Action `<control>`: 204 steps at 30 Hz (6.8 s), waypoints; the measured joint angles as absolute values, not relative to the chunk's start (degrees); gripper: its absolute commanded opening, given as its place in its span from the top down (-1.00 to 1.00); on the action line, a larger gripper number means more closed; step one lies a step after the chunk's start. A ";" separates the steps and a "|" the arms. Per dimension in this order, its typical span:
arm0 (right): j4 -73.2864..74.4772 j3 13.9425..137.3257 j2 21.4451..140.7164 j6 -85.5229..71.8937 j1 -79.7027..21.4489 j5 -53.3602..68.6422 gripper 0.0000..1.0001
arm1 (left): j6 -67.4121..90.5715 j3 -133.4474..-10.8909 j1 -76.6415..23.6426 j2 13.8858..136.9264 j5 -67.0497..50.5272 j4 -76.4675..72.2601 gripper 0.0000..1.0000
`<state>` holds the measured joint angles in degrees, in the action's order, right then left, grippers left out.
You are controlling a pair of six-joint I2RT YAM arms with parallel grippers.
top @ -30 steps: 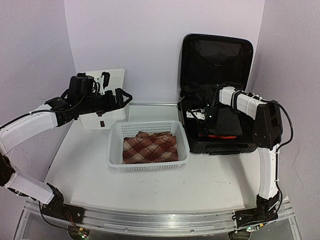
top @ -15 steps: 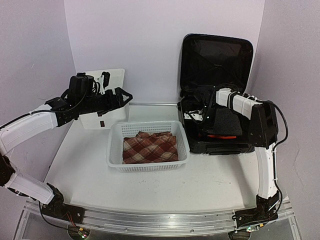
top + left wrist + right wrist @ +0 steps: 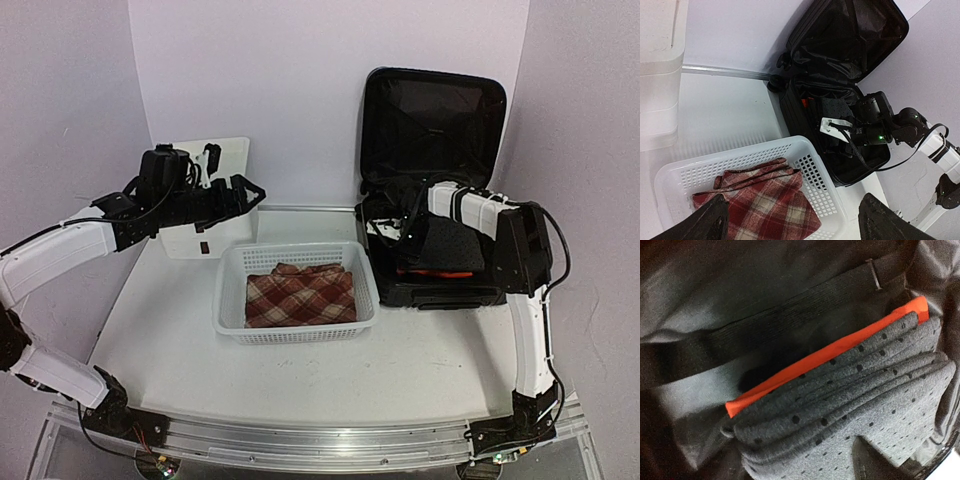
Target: Open, take out, and arrange the luggage
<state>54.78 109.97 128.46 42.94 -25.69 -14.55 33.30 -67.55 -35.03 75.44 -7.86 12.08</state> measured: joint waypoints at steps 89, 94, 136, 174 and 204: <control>47.99 83.61 99.42 31.22 -18.50 26.79 1.00 | 104.01 -138.78 -51.16 147.37 -24.77 21.34 -0.92; 47.72 81.80 96.97 30.39 -20.86 26.72 1.00 | 103.44 -140.62 -51.42 148.33 -24.14 22.55 -0.89; 44.56 69.45 79.68 17.72 -33.74 18.59 -0.60 | 66.39 -131.39 -50.35 142.74 -23.99 22.52 1.00; 38.46 87.88 114.19 -32.18 -14.33 44.45 -0.96 | 43.77 -88.29 -38.11 116.55 -44.03 -2.87 1.00; 24.40 84.58 114.45 -40.01 -17.47 52.60 1.00 | 51.64 -79.75 -35.59 115.96 -47.59 -14.90 1.00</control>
<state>24.40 84.58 114.45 -40.01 -17.47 52.60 51.64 -79.75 -35.59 115.96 -47.59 -14.90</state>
